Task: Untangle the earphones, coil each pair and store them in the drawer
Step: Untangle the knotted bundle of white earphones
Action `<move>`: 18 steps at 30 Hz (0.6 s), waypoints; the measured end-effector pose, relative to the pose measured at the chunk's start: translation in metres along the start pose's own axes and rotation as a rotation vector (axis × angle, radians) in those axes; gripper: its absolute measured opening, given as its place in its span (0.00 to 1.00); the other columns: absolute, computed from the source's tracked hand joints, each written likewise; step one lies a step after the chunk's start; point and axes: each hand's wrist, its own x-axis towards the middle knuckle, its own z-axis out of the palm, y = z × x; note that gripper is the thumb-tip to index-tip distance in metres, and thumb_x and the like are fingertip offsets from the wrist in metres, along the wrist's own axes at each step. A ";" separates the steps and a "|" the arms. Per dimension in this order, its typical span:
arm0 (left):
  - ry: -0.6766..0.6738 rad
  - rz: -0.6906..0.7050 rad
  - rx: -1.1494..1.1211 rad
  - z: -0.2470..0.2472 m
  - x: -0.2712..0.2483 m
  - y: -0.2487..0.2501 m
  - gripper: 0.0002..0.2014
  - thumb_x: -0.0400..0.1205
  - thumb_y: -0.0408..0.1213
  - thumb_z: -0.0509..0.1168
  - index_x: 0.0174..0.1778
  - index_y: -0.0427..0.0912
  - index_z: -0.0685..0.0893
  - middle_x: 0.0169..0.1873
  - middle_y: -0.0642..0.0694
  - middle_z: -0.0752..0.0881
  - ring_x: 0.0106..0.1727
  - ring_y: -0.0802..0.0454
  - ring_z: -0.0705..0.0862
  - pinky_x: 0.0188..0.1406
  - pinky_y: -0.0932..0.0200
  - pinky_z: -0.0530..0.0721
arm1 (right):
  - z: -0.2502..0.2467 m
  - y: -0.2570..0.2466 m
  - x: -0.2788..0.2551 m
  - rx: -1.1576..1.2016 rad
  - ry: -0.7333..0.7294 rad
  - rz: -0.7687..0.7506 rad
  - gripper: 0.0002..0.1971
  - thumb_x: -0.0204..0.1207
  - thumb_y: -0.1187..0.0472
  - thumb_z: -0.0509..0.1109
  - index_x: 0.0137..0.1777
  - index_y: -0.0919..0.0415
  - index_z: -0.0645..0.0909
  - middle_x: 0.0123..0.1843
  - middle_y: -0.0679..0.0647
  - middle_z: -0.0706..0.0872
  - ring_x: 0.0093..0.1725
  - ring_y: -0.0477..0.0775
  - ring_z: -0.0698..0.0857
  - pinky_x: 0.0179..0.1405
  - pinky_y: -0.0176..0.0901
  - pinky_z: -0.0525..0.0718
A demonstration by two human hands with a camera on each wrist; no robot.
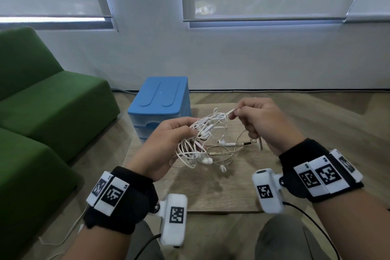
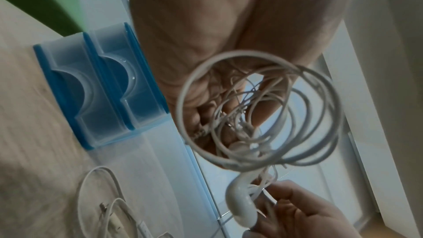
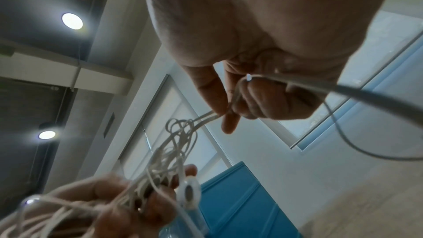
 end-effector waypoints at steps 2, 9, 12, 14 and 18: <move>0.018 0.003 -0.031 0.000 0.000 0.000 0.13 0.87 0.23 0.62 0.62 0.31 0.89 0.44 0.32 0.90 0.37 0.44 0.90 0.33 0.56 0.90 | 0.002 -0.001 -0.002 -0.102 -0.001 -0.058 0.09 0.75 0.72 0.70 0.48 0.59 0.88 0.41 0.53 0.83 0.31 0.49 0.76 0.30 0.43 0.72; 0.060 0.021 -0.048 0.003 0.000 -0.002 0.12 0.87 0.25 0.64 0.63 0.28 0.88 0.42 0.33 0.90 0.34 0.48 0.89 0.30 0.59 0.89 | 0.020 -0.013 -0.023 -0.422 0.020 -0.574 0.09 0.74 0.61 0.80 0.50 0.46 0.90 0.58 0.48 0.80 0.59 0.47 0.81 0.61 0.34 0.75; 0.050 0.027 -0.038 0.005 -0.001 -0.001 0.11 0.87 0.26 0.64 0.62 0.29 0.89 0.42 0.34 0.90 0.34 0.48 0.89 0.31 0.59 0.89 | 0.031 -0.004 -0.026 -0.617 0.023 -0.599 0.04 0.74 0.50 0.78 0.47 0.41 0.89 0.57 0.40 0.77 0.56 0.43 0.77 0.60 0.55 0.74; 0.044 0.031 -0.027 0.005 -0.002 0.001 0.11 0.88 0.27 0.64 0.62 0.29 0.89 0.41 0.35 0.90 0.34 0.47 0.89 0.31 0.59 0.89 | 0.033 -0.001 -0.024 -0.714 0.040 -0.598 0.03 0.74 0.48 0.79 0.47 0.40 0.88 0.57 0.39 0.76 0.54 0.42 0.73 0.55 0.53 0.68; 0.041 0.029 -0.003 0.004 -0.002 0.003 0.11 0.88 0.27 0.65 0.63 0.31 0.89 0.43 0.36 0.90 0.36 0.48 0.88 0.32 0.60 0.88 | 0.031 -0.002 -0.020 -0.592 0.032 -0.582 0.02 0.76 0.54 0.79 0.46 0.46 0.88 0.51 0.40 0.75 0.51 0.40 0.74 0.53 0.40 0.73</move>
